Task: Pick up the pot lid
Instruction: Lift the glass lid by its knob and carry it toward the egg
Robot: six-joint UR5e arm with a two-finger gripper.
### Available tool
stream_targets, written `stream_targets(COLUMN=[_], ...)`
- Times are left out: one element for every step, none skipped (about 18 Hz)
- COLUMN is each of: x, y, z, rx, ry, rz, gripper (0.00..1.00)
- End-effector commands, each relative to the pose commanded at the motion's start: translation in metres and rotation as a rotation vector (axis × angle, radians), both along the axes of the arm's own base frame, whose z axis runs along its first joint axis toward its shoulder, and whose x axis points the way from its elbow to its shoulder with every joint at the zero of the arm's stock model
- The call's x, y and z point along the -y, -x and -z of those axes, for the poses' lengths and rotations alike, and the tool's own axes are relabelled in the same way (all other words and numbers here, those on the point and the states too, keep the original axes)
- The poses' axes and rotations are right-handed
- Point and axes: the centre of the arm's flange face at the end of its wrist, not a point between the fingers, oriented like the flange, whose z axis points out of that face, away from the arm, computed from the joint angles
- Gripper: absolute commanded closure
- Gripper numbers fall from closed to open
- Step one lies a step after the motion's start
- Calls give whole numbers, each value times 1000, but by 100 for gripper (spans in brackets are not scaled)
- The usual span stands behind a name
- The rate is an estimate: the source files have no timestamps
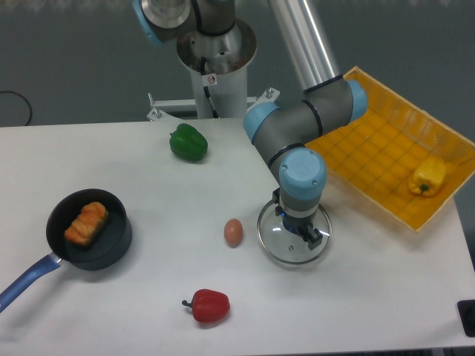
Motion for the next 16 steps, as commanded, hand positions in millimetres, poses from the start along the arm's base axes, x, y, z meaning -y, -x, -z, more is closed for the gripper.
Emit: stream_targets(x=[-1,-5,-8,-10,-15,-18,-21,-23,-25,-29,-31,-34,-37,-39,-39,-43], y=[-1,-5,-9,-11,-16,-21,-25,-29,-33,-38,-43,-47,-51,-54,-57,-62], z=[-5,-8,-15,-18,-24,-28,-32,-37,-43,-46,-50,-52,-55,-57,-62,-64], rx=[-6,-11,-20,-25,-32,-36,-40,-46,-52,-54,-57,-61,-65,-67,-72,-74], ry=[-6,-9,-16,-19,-28,-32,-35,-40,-47,-53,-56,-60,-64,-66,-71,-73], rz=[0,6,11,14,20,26,23,23,22,22,19,19,20,19,16,20], gripper=[48,48,48,48,48,48,48,48,48,47,47,47,48,47,48,47])
